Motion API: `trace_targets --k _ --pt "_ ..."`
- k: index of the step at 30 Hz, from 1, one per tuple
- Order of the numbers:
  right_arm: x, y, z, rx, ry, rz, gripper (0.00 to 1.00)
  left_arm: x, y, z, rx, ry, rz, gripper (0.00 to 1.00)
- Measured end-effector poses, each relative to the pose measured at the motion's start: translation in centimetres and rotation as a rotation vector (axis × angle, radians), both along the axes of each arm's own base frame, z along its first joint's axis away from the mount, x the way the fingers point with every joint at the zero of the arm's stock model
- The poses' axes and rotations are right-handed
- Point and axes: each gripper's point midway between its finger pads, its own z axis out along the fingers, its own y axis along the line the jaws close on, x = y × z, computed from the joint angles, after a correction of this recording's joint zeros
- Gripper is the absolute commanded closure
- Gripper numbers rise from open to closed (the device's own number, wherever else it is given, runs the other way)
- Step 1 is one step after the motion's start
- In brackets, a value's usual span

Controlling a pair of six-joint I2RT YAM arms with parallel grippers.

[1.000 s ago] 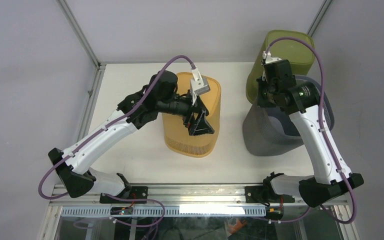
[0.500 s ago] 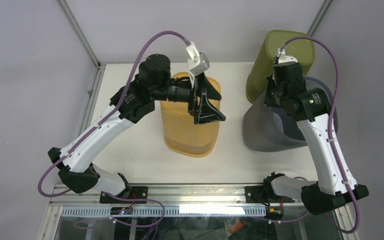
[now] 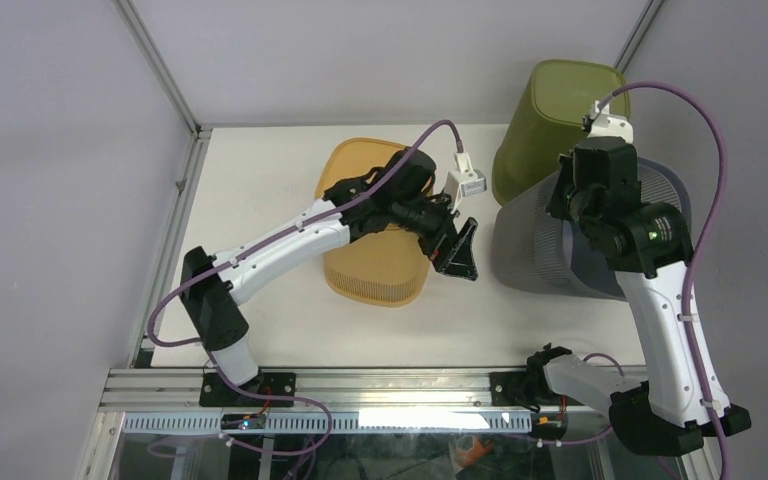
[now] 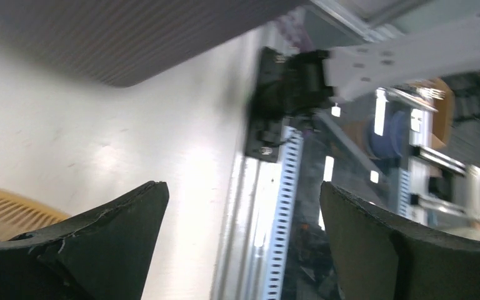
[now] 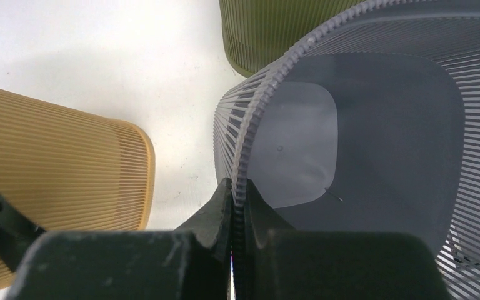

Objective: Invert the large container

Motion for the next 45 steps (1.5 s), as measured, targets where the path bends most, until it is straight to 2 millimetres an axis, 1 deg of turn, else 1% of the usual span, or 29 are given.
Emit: trace_targets --k 3,4,5,6,8,10,13,14,16,17,19,20,22,23,24,25,26,28,29,31,32,33,34,36,37,39,41,43,45 --pt "0.0 -0.1 0.0 -0.004 -0.002 -0.007 1.00 2.8 0.5 -2.3 0.070 -0.012 0.092 0.03" --pt "0.0 -0.2 0.1 -0.006 -0.003 -0.008 1.00 4.2 0.9 -3.0 0.089 -0.009 0.132 0.03" --pt "0.0 -0.2 0.1 -0.007 -0.003 -0.010 1.00 5.9 1.6 -3.6 0.104 -0.008 0.176 0.03" --pt "0.0 -0.2 0.1 -0.009 -0.003 -0.010 1.00 8.0 2.3 -3.7 0.100 -0.009 0.227 0.03" --pt "-0.1 -0.4 0.1 -0.014 -0.004 -0.014 1.00 12.0 4.5 -3.7 0.102 -0.017 0.339 0.02" --pt "-0.2 -0.5 0.2 -0.015 -0.007 -0.013 1.00 16.9 7.8 -4.4 0.122 -0.023 0.483 0.02" --pt "-0.5 -0.4 0.3 -0.007 -0.011 -0.004 1.00 23.2 12.8 -5.8 0.158 -0.022 0.669 0.02" --pt "-0.7 -0.2 0.4 0.003 -0.014 0.006 1.00 25.6 14.8 -6.3 0.170 -0.020 0.741 0.02" --pt "-0.9 0.3 0.5 0.025 -0.018 0.030 1.00 28.9 17.8 -7.4 0.191 -0.008 0.842 0.02" --pt "-1.0 0.7 0.6 0.041 -0.019 0.050 1.00 30.1 19.4 -7.7 0.197 -0.007 0.884 0.02" --pt "-1.2 1.7 0.6 0.082 -0.023 0.098 1.00 31.9 21.9 -8.4 0.207 0.015 0.952 0.02" --pt "-1.2 2.6 0.6 0.116 -0.027 0.131 1.00 32.3 22.9 -8.6 0.209 0.027 0.977 0.02" --pt "-1.2 4.5 0.4 0.197 -0.033 0.197 1.00 32.6 24.0 -8.7 0.213 0.042 1.001 0.02" --pt "-1.0 6.0 0.1 0.262 -0.037 0.243 1.00 32.6 24.1 -8.4 0.208 0.039 1.002 0.01" --pt "-0.8 7.3 -0.1 0.322 -0.043 0.281 1.00 32.3 23.8 -8.0 0.202 0.033 0.997 0.01" --pt "-0.2 9.2 0.1 0.403 -0.068 0.341 1.00 31.9 23.3 -7.5 0.195 0.027 0.989 0.01" --pt "0.1 10.6 -0.1 0.463 -0.077 0.384 1.00 31.4 22.7 -6.7 0.184 0.021 0.978 0.01" --pt "1.1 13.0 0.2 0.575 -0.119 0.459 1.00 30.0 21.2 -4.3 0.146 -0.001 0.954 0.01" --pt "1.7 14.0 0.3 0.621 -0.138 0.487 1.00 29.2 20.7 -2.6 0.116 -0.018 0.945 0.01" --pt "2.8 16.2 0.0 0.708 -0.130 0.526 1.00 27.7 19.8 1.6 0.046 -0.061 0.932 0.01" --pt "3.3 17.4 -0.4 0.744 -0.108 0.543 1.00 27.1 19.7 4.1 0.004 -0.093 0.932 0.01" --pt "3.7 19.2 -1.1 0.797 -0.065 0.565 1.00 26.6 19.9 7.1 -0.048 -0.138 0.941 0.01" --pt "3.8 21.0 -1.7 0.846 -0.025 0.590 1.00 26.0 20.4 10.2 -0.102 -0.186 0.953 0.01" --pt "3.8 23.7 -2.7 0.922 0.040 0.624 1.00 24.8 21.7 15.6 -0.197 -0.281 0.982 0.01" --pt "3.8 24.7 -3.1 0.959 0.059 0.629 1.00 23.5 22.5 18.9 -0.257 -0.337 0.992 0.01" --pt "4.0 25.8 -4.0 1.013 0.093 0.613 1.00 21.1 23.8 23.4 -0.343 -0.419 1.004 0.01" --pt "4.5 26.3 -4.6 1.060 0.106 0.581 1.00 19.0 24.6 26.3 -0.407 -0.471 1.005 0.01" --pt "5.0 26.2 -5.3 1.088 0.103 0.537 1.00 17.8 24.9 27.5 -0.434 -0.489 1.003 0.01" --pt "5.5 25.9 -5.9 1.104 0.098 0.494 1.00 17.5 25.0 27.6 -0.440 -0.485 1.003 0.01"
